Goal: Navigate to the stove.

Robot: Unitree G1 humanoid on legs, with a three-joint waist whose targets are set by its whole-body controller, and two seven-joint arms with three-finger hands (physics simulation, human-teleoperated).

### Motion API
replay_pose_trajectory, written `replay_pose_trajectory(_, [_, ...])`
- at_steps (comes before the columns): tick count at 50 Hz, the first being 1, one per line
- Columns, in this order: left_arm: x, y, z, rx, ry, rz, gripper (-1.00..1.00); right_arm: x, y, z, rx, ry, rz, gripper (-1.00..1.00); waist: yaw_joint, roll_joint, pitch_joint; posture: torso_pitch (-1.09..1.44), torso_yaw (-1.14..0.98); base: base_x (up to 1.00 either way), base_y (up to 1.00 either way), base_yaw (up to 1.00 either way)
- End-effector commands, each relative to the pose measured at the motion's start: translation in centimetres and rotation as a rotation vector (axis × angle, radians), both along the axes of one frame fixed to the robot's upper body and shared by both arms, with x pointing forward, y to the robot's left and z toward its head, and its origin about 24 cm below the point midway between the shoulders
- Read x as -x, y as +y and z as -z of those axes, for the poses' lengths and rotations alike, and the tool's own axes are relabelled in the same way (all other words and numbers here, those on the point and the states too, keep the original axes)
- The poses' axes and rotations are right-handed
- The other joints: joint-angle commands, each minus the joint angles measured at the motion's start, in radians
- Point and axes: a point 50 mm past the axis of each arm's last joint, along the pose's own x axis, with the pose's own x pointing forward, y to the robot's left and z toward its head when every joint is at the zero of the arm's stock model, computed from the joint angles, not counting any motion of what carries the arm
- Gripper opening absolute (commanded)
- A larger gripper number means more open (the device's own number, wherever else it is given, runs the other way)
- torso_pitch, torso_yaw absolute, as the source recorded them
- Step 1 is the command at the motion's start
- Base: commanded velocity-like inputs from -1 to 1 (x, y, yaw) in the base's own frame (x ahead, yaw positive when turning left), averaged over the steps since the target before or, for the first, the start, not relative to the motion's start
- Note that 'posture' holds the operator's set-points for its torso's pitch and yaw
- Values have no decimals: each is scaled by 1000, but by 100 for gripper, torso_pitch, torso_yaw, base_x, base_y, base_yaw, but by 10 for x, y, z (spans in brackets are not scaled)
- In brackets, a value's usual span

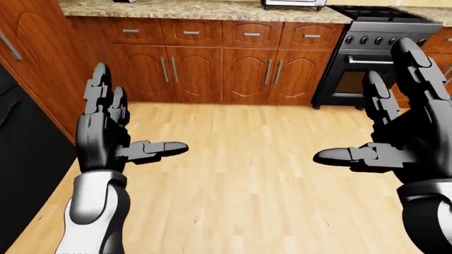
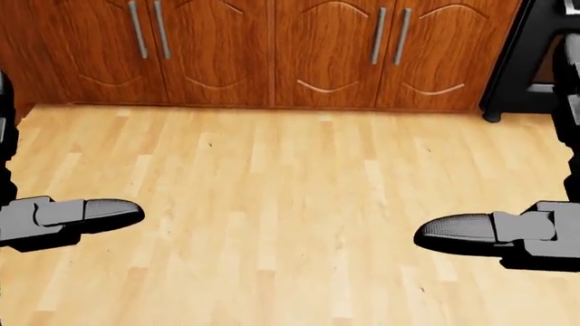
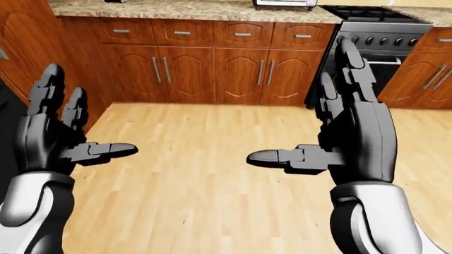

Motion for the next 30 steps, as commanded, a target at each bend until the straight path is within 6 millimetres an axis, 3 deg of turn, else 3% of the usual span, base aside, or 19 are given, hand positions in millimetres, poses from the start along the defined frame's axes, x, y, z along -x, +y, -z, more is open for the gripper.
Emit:
replay_pose_trajectory(1, [6,-6,-17,-16,-105,29,100,3,-4,-11,-4,-78,36,100,-5,4,-22,0,0,0,-14,0])
replay_pose_trajectory(4, [6,-5,-17,-17,-106,26,100,3,-4,-11,-3,-80,35,100,-7,-15,-17,0,0,0,-15,0])
replay_pose_trajectory(6, [5,-5,-17,-18,-105,27,100,3,-5,-11,-3,-81,36,100,-4,-42,-12,0,0,0,-15,0])
replay_pose_trajectory(8, [6,-6,-18,-18,-106,27,100,4,-5,-12,-3,-83,36,100,-2,-88,-18,0,0,0,-15,0])
replay_pose_trajectory(9, [5,-6,-17,-19,-106,28,100,4,-5,-12,-4,-83,37,100,-4,-132,-29,0,0,0,-15,0])
replay_pose_trajectory(10, [5,-6,-17,-20,-105,28,100,4,-5,-12,-4,-82,37,100,-13,-91,-13,0,0,0,-15,0])
replay_pose_trajectory(11, [5,-6,-17,-20,-105,29,100,3,-5,-12,-4,-82,37,100,-10,-104,-8,0,0,0,-16,0])
replay_pose_trajectory(12, [5,-7,-17,-20,-105,29,100,4,-5,-12,-4,-83,36,100,-12,-99,-8,0,0,0,-16,0])
replay_pose_trajectory(18, [5,-7,-19,-21,-106,30,100,4,-6,-14,-5,-84,38,100,-9,-42,6,0,0,0,-15,0])
replay_pose_trajectory(20, [5,-7,-19,-22,-106,31,100,4,-6,-15,-5,-85,38,100,-9,-10,3,0,0,0,-15,0])
replay_pose_trajectory(21, [5,-7,-19,-21,-106,31,100,4,-6,-15,-6,-85,38,100,-10,16,-6,0,0,0,-16,0])
replay_pose_trajectory(22, [5,-7,-18,-21,-105,31,100,4,-5,-14,-5,-84,38,100,-13,19,-17,0,0,0,-15,0])
replay_pose_trajectory(23, [5,-7,-18,-21,-105,31,100,4,-5,-14,-5,-84,38,100,-1,0,-10,0,0,0,-16,0])
replay_pose_trajectory(24, [5,-7,-19,-21,-106,31,100,4,-5,-14,-6,-85,38,100,-8,12,-6,0,0,0,-15,0])
replay_pose_trajectory(25, [5,-6,-18,-20,-106,31,100,4,-5,-14,-5,-84,38,100,-6,8,-11,0,0,0,-16,0])
replay_pose_trajectory(27, [5,-6,-18,-20,-106,30,100,4,-5,-14,-6,-84,39,100,-8,-2,-20,0,0,0,-15,0])
replay_pose_trajectory(30, [5,-6,-18,-19,-106,29,100,4,-5,-14,-5,-84,38,100,-7,-27,-11,0,0,0,-15,0])
